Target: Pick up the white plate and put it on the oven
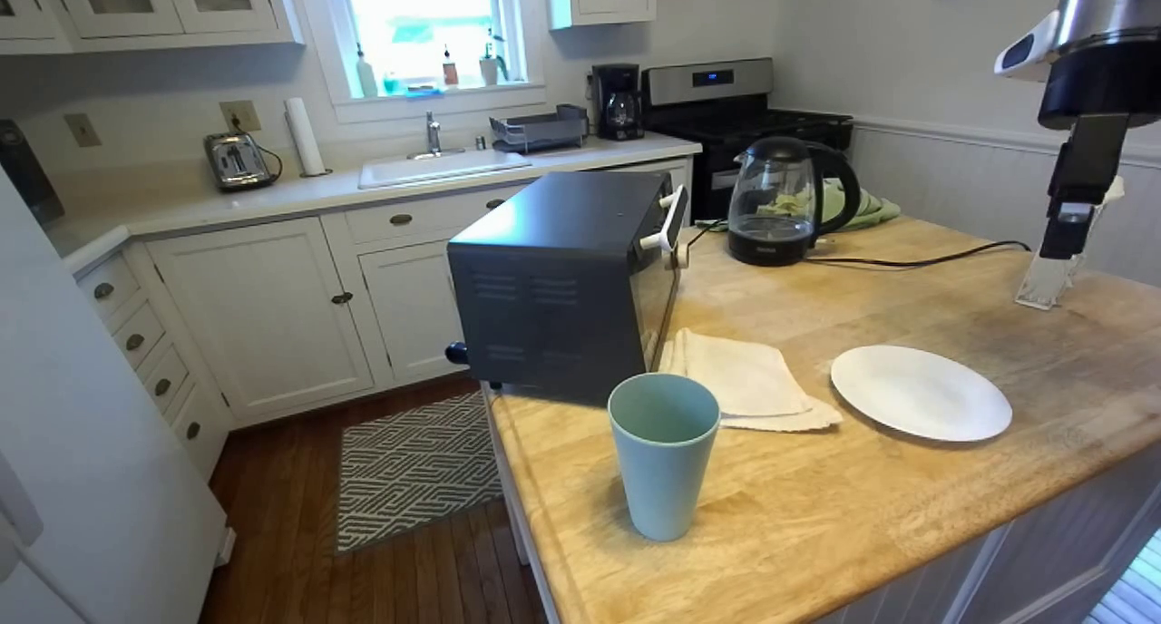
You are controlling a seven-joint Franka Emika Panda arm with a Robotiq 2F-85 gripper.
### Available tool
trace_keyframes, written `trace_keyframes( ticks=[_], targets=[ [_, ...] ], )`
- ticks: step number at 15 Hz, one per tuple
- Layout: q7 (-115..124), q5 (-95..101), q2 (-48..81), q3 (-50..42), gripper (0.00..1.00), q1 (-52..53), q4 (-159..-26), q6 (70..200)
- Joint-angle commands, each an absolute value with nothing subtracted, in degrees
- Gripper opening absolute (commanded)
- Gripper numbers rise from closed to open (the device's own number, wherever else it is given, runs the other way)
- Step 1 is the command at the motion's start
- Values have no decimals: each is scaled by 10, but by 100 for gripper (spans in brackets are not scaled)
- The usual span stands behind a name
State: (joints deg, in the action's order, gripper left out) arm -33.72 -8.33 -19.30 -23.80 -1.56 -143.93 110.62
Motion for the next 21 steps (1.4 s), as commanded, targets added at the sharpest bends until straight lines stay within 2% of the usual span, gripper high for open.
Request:
trace_keyframes(
  ticks=[1, 3, 4, 10, 21],
  targets=[
    [-431, -155, -82, -271, 100, -48, -1367, 1063],
    [-425, -195, -38, -272, 100, -76, -1335, 1036],
    [-414, -156, -99, -243, 100, -85, -1389, 1077],
    [-416, -182, -45, -241, 100, -105, -1347, 1050],
    [-454, -350, 87, -219, 100, -181, -1334, 1109]
  ],
)
